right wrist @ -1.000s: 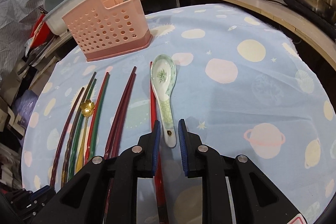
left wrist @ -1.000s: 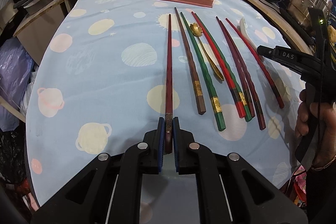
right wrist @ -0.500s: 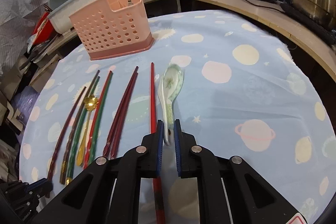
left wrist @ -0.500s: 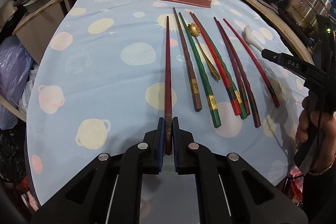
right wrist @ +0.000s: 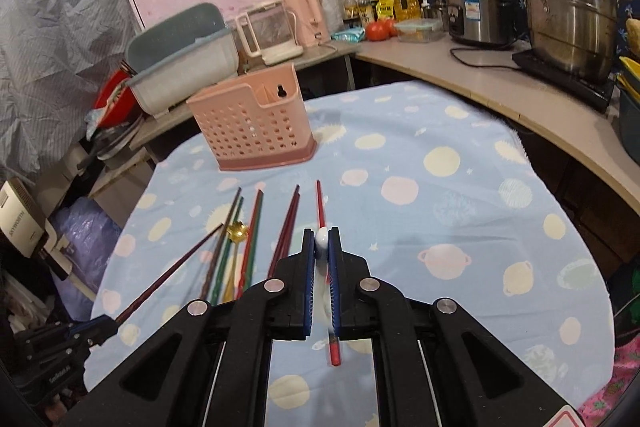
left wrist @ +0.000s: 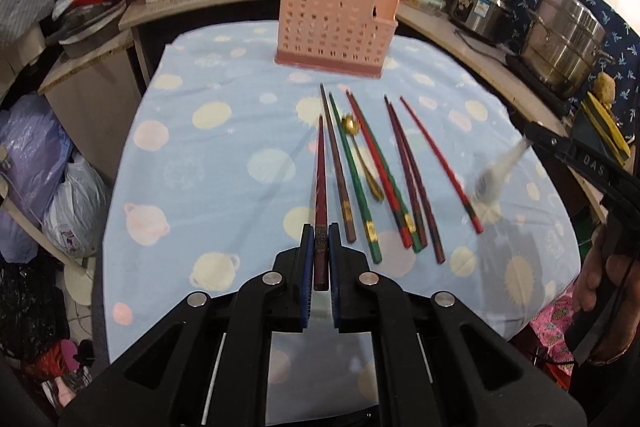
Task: Organize utensils
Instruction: 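Lift the dark red chopstick with left tool while right tool lifts the spoon toward holder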
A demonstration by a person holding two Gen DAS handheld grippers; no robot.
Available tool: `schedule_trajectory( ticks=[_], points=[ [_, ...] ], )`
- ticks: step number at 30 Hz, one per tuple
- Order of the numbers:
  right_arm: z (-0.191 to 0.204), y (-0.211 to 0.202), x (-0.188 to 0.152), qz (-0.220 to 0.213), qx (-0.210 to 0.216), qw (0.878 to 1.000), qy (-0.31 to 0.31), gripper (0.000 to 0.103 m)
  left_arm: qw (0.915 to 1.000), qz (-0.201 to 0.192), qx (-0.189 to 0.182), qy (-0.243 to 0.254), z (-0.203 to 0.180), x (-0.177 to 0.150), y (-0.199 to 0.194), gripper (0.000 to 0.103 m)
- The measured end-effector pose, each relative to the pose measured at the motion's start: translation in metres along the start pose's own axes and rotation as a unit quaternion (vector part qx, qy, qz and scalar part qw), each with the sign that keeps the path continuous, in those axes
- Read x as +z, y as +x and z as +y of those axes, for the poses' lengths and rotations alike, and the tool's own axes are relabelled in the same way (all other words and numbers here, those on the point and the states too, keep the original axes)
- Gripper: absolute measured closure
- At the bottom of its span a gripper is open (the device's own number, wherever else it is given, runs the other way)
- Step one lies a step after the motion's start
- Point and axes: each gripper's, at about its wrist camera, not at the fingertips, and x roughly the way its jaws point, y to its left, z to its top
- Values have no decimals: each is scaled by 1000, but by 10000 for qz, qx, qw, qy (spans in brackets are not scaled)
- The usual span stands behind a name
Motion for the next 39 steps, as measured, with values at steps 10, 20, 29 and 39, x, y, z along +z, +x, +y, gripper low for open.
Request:
schedule_trajectory(
  ticks=[10,20,29,39],
  points=[
    [14,-24,26,-283,297,9991,-36,96,9962,-874,19,7,1,68,-44,96],
    [29,0,89,-382,630,9972,-88,96,9880,-1541,-21,133,-2,165,-63,96],
    [45,50,175,-533,991,9936,97,96,9727,-2302,150,260,-13,271,-72,96],
    [60,115,232,-627,1101,9915,281,96,9631,-2661,320,258,-10,357,-40,96]
  ],
)
